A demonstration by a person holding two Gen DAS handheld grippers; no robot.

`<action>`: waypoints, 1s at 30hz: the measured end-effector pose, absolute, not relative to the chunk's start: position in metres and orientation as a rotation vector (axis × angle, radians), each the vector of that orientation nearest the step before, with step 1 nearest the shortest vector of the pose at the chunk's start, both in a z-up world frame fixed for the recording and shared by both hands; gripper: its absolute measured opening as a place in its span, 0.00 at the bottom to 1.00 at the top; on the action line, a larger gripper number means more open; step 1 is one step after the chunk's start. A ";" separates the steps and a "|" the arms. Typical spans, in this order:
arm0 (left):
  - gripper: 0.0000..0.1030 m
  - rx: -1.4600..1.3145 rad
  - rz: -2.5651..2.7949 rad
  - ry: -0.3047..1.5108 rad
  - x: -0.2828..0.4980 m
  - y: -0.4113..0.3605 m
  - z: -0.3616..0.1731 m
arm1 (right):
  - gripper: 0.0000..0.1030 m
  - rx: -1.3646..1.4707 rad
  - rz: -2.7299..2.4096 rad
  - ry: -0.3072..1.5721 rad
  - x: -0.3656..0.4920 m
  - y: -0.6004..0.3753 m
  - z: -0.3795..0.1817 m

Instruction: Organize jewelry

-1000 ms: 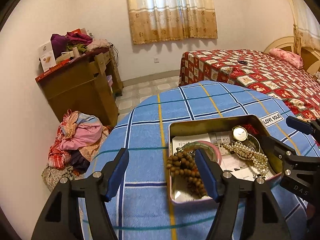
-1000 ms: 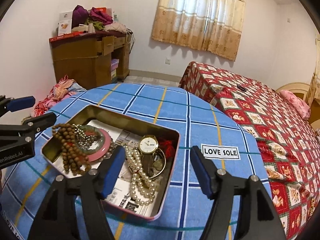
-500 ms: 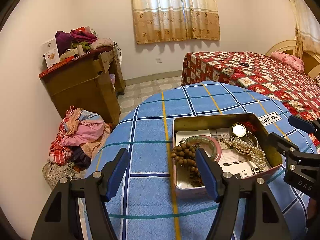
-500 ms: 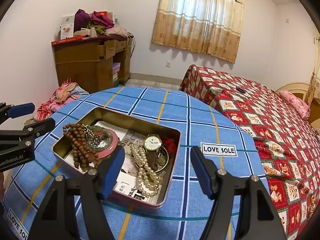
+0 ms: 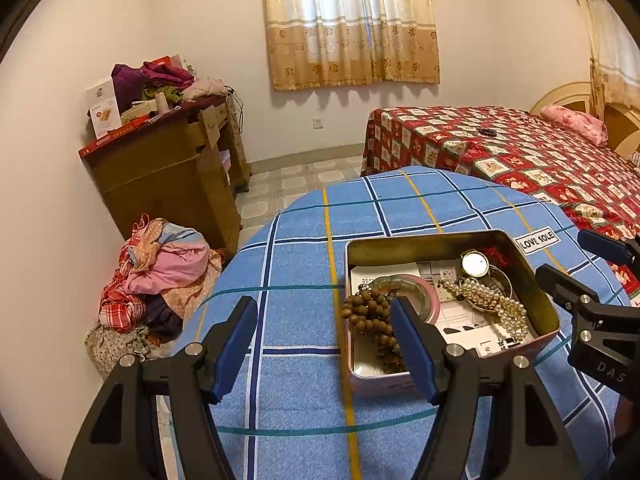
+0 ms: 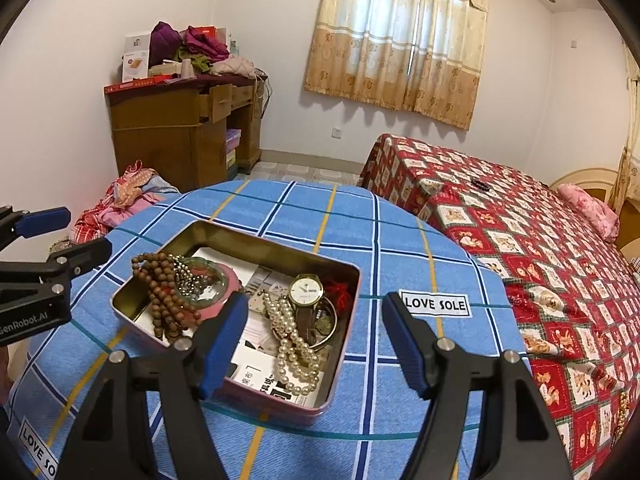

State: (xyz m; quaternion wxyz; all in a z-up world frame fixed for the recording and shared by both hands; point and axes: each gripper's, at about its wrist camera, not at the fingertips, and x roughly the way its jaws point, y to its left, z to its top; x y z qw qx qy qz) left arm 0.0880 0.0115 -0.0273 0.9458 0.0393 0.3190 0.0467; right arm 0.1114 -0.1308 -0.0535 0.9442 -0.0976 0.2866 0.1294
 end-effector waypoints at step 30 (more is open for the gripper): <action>0.67 0.076 0.075 0.647 0.086 0.010 -0.022 | 0.74 -0.199 0.260 0.568 0.111 -0.132 -0.046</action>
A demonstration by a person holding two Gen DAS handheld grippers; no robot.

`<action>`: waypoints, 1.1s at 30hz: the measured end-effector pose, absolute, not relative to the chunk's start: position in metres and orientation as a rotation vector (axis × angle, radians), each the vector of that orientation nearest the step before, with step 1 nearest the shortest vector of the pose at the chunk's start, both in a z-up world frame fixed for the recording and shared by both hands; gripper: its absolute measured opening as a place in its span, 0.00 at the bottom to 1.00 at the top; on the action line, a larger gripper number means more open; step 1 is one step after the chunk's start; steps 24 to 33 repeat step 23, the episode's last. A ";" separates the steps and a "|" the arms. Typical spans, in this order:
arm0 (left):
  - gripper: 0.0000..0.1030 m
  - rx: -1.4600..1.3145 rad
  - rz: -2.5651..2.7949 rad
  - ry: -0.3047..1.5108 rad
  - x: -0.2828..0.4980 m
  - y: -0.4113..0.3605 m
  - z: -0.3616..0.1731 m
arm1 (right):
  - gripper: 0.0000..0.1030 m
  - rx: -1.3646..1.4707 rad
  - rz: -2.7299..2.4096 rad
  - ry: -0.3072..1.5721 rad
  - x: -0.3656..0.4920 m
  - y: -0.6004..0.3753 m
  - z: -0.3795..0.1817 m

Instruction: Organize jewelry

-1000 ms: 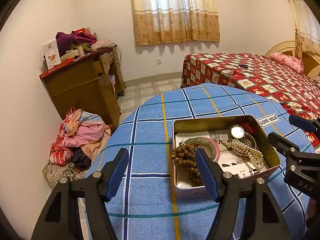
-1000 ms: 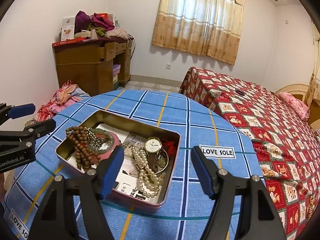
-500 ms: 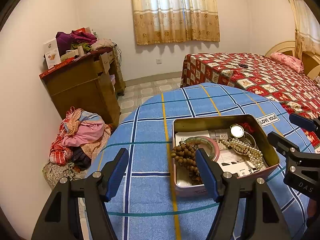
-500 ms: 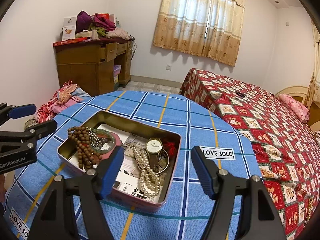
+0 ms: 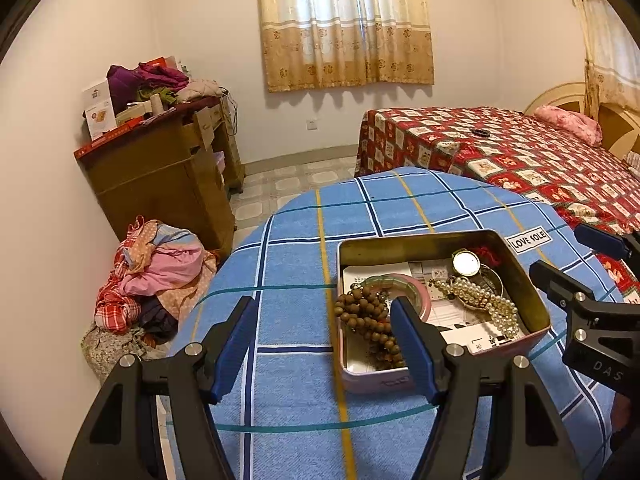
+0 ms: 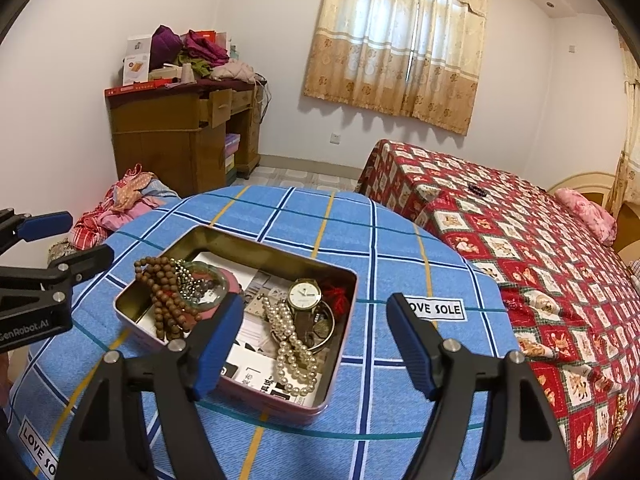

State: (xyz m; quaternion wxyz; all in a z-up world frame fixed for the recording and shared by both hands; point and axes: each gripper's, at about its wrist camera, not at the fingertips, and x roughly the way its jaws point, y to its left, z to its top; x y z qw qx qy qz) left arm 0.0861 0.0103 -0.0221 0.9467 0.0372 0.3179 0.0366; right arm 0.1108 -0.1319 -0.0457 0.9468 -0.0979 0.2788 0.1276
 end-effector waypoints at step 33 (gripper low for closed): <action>0.72 0.104 0.110 0.636 0.084 0.010 -0.026 | 0.76 -0.198 0.261 0.561 0.109 -0.135 -0.052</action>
